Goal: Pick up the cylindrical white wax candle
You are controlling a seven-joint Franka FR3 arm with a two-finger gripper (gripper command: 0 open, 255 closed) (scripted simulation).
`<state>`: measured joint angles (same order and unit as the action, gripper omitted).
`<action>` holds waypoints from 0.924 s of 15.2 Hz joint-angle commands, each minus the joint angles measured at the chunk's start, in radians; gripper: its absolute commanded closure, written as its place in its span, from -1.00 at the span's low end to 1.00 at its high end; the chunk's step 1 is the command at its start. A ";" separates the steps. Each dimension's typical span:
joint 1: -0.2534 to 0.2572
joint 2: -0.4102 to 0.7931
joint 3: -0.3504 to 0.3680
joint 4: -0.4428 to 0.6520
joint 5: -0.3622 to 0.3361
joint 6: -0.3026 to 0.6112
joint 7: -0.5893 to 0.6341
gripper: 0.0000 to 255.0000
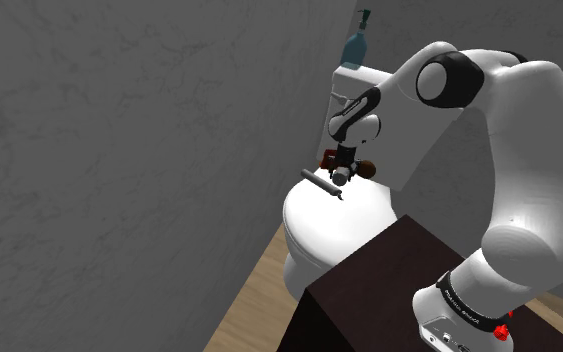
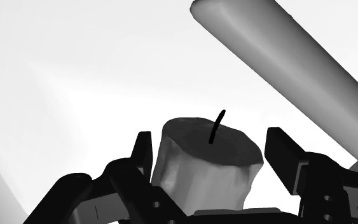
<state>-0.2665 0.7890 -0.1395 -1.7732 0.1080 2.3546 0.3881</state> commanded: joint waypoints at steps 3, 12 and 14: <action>-0.001 0.003 0.000 0.003 0.000 -0.001 0.000 1.00; 0.009 -0.098 -0.013 -0.029 -0.013 -0.069 0.005 1.00; 0.011 -0.120 -0.015 -0.034 -0.016 -0.085 0.006 1.00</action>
<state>-0.2560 0.6792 -0.1536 -1.8057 0.0937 2.2772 0.3942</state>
